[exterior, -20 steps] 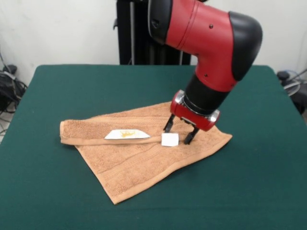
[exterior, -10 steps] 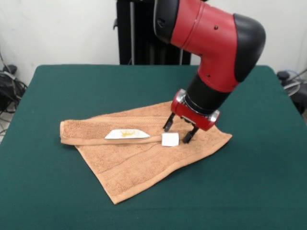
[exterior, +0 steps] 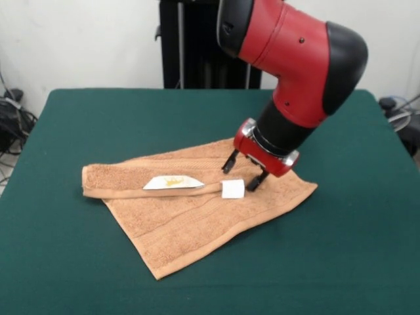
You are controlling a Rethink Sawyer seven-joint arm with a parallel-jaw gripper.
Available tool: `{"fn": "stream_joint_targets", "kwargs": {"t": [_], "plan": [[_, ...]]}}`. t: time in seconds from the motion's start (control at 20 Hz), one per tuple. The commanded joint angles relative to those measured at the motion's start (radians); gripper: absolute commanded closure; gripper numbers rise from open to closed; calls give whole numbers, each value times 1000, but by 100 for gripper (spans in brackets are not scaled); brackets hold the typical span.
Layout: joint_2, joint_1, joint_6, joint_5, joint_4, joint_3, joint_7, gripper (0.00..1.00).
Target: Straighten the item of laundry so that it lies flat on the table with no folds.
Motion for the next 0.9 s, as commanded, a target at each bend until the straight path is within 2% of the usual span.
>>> {"fn": "stream_joint_targets", "kwargs": {"t": [0.05,0.9], "plan": [[57,19,125,61,-15,1,337,0],[75,33,156,93,-16,-24,356,0]]}}
